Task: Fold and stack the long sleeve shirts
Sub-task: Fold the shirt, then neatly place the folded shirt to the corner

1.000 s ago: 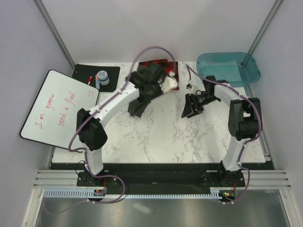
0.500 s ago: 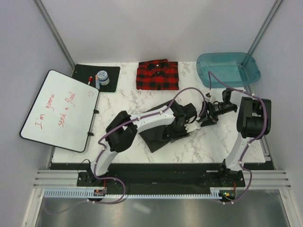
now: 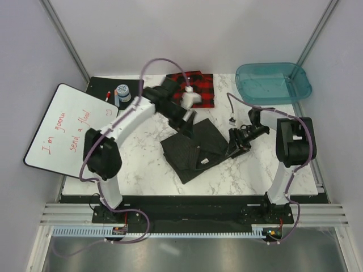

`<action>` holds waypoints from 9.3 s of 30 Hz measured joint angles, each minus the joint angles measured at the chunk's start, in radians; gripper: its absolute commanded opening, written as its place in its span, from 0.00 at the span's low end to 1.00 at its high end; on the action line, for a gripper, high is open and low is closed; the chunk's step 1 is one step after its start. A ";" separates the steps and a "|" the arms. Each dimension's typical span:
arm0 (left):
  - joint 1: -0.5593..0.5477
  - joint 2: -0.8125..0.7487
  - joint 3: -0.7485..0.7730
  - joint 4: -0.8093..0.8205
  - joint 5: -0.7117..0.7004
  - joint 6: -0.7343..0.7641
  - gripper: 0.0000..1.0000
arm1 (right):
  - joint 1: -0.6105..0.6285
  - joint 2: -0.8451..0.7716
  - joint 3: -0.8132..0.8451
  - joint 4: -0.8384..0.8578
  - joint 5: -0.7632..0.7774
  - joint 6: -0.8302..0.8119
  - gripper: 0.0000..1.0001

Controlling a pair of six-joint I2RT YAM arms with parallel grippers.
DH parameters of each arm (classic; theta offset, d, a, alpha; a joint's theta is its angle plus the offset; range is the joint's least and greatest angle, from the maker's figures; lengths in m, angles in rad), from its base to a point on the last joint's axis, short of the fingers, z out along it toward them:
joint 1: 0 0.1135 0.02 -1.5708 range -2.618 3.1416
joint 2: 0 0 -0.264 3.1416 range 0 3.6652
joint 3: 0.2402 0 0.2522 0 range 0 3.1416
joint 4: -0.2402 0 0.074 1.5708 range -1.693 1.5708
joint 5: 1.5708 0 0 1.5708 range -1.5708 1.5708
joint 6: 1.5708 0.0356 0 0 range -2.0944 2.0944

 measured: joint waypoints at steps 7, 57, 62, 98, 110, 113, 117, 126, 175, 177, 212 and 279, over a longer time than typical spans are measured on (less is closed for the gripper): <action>0.407 -0.129 -0.198 0.108 0.034 -0.032 1.00 | 0.098 0.209 0.212 -0.040 0.072 0.095 0.32; 0.388 -0.465 -0.787 0.476 0.097 -0.227 0.51 | 0.274 0.351 0.577 -0.019 0.205 0.068 0.23; 0.425 -0.407 -0.774 0.481 0.148 -0.204 0.41 | 0.284 0.445 0.848 0.019 0.231 0.077 0.32; 0.344 -0.136 -0.653 0.436 0.148 0.003 0.45 | 0.188 0.146 0.358 -0.026 0.070 -0.014 0.48; 0.301 -0.087 -0.625 0.412 0.092 0.031 0.60 | 0.189 0.136 0.336 -0.032 0.105 -0.062 0.55; 0.299 -0.074 -0.625 0.402 0.077 0.037 0.62 | 0.189 0.137 0.319 -0.018 0.126 -0.062 0.56; 0.296 -0.068 -0.625 0.396 0.048 0.043 0.63 | 0.189 0.140 0.304 -0.005 0.150 -0.062 0.55; 0.289 -0.048 -0.625 0.374 0.035 0.067 0.50 | 0.190 0.140 0.293 -0.005 0.146 -0.071 0.34; 0.249 -0.121 -0.605 0.269 0.020 0.066 0.02 | 0.190 0.081 0.266 -0.036 0.105 -0.080 0.00; 0.249 -0.135 -0.599 0.260 0.019 0.066 0.02 | 0.185 0.057 0.263 -0.049 0.101 -0.089 0.00; 0.344 0.076 -0.397 0.349 -0.109 0.043 0.39 | 0.120 0.156 0.278 0.111 0.090 0.027 0.48; 0.516 -0.059 -0.524 0.633 0.272 -0.241 0.74 | 0.132 0.231 0.560 -0.125 -0.056 -0.163 0.86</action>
